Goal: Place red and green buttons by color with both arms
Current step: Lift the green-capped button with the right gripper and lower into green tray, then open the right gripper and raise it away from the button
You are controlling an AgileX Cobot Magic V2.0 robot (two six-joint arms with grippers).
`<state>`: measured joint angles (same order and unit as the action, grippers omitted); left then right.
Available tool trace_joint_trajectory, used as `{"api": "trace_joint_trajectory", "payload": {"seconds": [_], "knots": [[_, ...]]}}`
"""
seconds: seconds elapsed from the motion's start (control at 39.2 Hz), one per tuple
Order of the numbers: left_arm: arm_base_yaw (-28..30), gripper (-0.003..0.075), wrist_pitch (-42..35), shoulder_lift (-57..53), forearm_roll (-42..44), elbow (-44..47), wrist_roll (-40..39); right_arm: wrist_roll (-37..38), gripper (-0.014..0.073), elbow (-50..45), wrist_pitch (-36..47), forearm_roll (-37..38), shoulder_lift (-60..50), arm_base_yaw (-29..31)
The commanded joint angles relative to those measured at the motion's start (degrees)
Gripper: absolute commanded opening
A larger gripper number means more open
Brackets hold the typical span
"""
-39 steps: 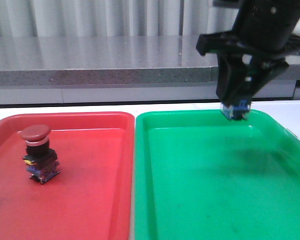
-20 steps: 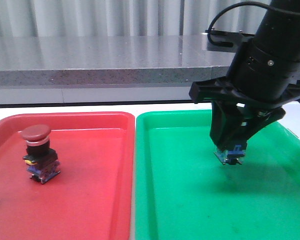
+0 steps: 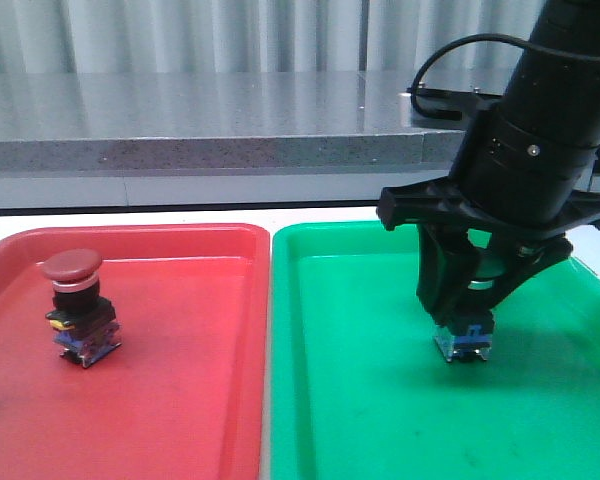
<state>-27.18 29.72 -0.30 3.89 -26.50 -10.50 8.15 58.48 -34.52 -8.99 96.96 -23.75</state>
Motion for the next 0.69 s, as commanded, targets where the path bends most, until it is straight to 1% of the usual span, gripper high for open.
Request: {"api": "trace_joint_trajectory", "payload": {"seconds": [0.0,0.1,0.13,0.28,0.38,0.66], "knots": [[-0.50,-0.0020,-4.41,0.65,-0.37,-1.37,-0.51,-0.15,0.0529,1.21,1.03,-0.30,-2.04,-0.07],[-0.50,-0.0020,-4.41,0.65,-0.37,-1.37,-0.51,-0.15,0.0652,1.21,0.81,-0.30,-2.04,-0.07],[-0.50,-0.0020,-4.41,0.65,-0.37,-1.37,-0.51,-0.15,0.0667,1.21,0.76,-0.30,-2.04,-0.07],[-0.50,-0.0020,-4.41,0.65,-0.37,-1.37,-0.51,-0.15,0.0652,1.28,-0.26,-0.42,-3.02,-0.07],[-0.50,-0.0020,-4.41,0.65,-0.37,-1.37,-0.51,-0.15,0.0652,1.28,-1.62,-0.46,-5.63,-0.07],[-0.50,-0.0020,-4.41,0.65,-0.37,-1.37,-0.51,-0.89,0.0651,1.28,-5.09,-0.46,-19.43,-0.07]]}}
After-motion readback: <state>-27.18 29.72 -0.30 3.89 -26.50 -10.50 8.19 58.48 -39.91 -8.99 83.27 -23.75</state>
